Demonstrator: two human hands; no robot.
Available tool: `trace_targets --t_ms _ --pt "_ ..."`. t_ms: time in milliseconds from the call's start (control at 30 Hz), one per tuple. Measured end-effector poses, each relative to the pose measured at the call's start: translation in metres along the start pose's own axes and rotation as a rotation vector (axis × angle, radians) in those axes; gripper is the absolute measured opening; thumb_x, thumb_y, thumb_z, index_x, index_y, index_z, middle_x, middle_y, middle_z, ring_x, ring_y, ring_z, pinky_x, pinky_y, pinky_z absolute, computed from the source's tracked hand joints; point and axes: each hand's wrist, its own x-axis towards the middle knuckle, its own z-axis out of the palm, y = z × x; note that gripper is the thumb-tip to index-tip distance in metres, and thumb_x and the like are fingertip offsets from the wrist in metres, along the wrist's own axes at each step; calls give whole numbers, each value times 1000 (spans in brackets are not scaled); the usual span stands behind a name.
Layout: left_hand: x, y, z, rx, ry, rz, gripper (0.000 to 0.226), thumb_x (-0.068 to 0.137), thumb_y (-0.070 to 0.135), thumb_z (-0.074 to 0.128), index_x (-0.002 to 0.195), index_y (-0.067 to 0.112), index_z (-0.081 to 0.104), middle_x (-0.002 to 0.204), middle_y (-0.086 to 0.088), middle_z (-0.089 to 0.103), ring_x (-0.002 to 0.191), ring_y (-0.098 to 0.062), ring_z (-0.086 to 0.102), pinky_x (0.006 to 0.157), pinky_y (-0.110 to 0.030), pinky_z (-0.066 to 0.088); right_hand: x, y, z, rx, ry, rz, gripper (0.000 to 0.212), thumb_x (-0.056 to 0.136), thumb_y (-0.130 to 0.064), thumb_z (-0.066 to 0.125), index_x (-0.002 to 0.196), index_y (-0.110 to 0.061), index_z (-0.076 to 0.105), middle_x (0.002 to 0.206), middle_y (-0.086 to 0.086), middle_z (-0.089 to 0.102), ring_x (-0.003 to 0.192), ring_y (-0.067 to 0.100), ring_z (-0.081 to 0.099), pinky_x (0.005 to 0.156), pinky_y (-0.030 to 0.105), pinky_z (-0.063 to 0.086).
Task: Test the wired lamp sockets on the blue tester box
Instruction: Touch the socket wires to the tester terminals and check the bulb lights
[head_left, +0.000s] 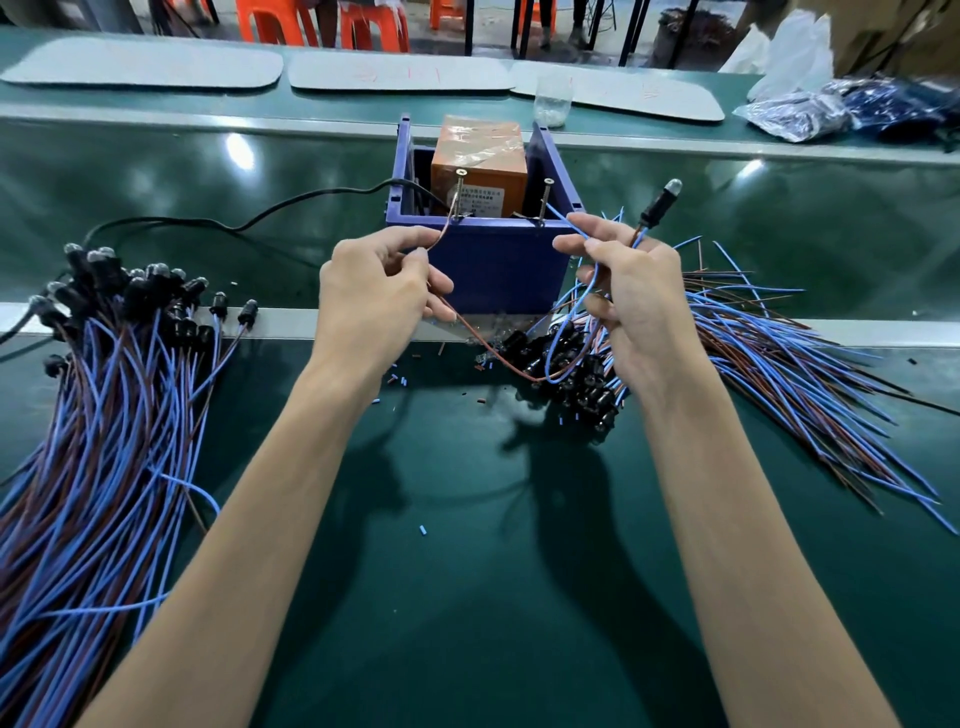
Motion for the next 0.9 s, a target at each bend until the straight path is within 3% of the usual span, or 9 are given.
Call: trace_targets --t_ms 333,900 --pt "0 1 -1 32 -10 2 35 92 4 43 88 29 67 54 14 64 42 -4 59 51 -10 41 1 -2 0 30 29 6 31 93 4 39 89 -12 65 73 1 64 51 5 34 34 12 21" --pt "0 2 -1 42 -16 4 33 91 4 43 90 27 67 54 15 64 42 -3 59 52 -9 41 -1 -4 -1 20 32 1 31 92 4 39 88 -12 66 71 -2 64 51 5 33 35 12 23"
